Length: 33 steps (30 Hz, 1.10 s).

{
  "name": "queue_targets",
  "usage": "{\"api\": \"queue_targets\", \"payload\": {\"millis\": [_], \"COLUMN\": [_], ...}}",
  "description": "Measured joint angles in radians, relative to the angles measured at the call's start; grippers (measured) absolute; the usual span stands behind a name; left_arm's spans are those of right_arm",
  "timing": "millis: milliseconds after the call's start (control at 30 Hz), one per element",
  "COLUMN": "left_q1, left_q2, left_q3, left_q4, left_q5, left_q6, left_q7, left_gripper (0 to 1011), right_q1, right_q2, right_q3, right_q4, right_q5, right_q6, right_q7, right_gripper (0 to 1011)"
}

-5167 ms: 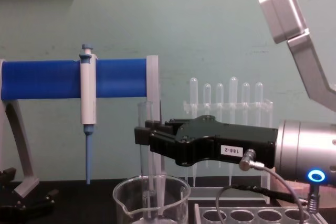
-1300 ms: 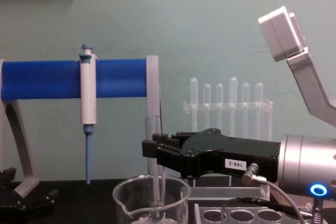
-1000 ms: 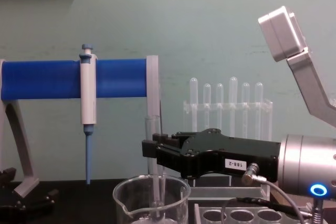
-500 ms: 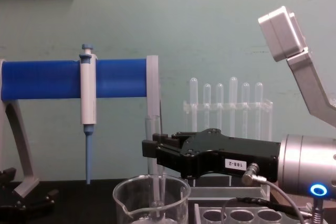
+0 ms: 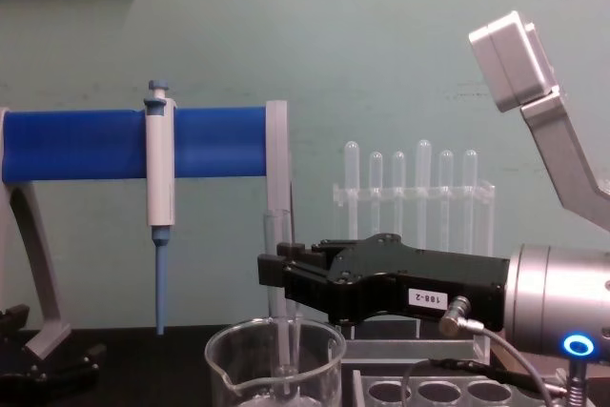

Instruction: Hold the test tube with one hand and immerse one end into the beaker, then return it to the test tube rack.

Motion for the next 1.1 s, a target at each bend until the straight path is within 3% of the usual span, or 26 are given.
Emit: {"api": "queue_targets", "payload": {"millis": [1100], "left_q1": [0.0], "left_q2": [0.0], "left_q3": [0.0], "left_q4": [0.0], "left_q5": [0.0], "left_q6": [0.0], "left_q7": [0.0], "left_gripper": [1000], "right_q1": [0.0], "right_q2": [0.0], "right_q3": [0.0], "right_q4": [0.0], "right_q5": [0.0], "right_q6": [0.0], "right_q7": [0.0], "right_gripper": [228]}}
